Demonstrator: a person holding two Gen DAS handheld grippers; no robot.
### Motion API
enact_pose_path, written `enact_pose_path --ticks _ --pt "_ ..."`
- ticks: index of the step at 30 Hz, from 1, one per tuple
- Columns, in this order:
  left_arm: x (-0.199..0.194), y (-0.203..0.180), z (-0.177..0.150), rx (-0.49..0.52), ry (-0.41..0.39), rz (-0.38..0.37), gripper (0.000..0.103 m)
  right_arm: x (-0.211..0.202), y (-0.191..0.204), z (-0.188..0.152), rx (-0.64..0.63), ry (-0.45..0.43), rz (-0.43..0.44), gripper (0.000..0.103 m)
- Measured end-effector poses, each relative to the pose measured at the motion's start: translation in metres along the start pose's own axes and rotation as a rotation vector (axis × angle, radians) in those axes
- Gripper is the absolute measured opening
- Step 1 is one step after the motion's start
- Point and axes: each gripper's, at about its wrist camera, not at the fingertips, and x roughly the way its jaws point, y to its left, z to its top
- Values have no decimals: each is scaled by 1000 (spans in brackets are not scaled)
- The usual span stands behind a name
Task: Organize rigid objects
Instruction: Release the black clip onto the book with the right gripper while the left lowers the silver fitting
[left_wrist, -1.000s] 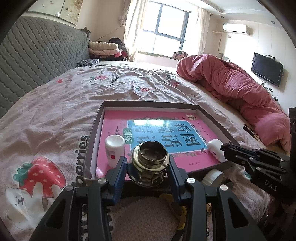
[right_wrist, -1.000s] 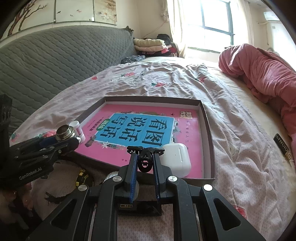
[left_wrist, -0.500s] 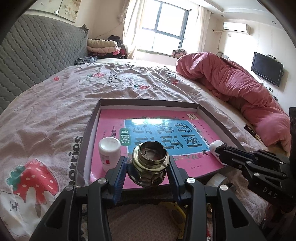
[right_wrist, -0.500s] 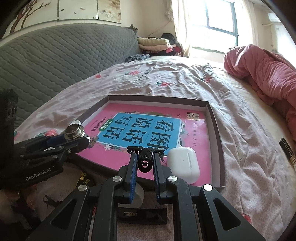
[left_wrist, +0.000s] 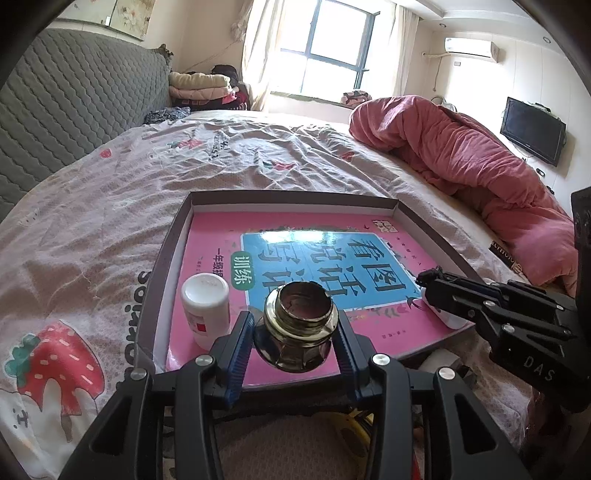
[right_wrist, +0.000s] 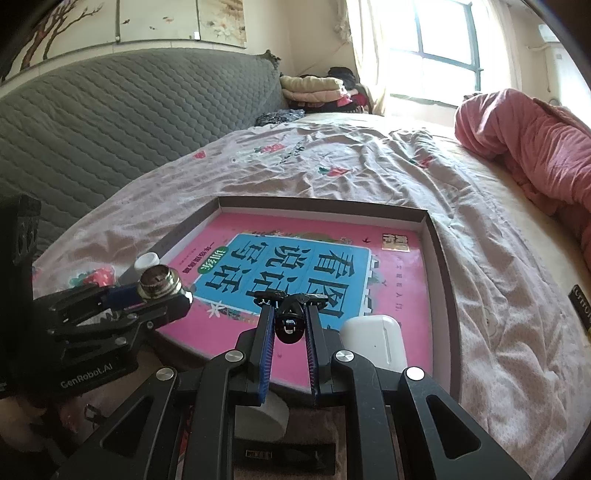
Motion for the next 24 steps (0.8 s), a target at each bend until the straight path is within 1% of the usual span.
enact_pose_path --ticks 5,8,18,21,24 --pt "5 0 0 4 8 1 43 11 3 -1 -9 31 20 16" --pt "8 1 1 4 16 4 43 14 3 0 -14 33 28 16" --pt "12 -1 3 21 46 4 43 24 -3 2 0 65 28 16" --pt "13 -4 2 40 53 6 43 30 -1 1 -20 92 16 16" --pt "14 -4 2 40 59 -3 43 32 2 0 -29 106 28 16"
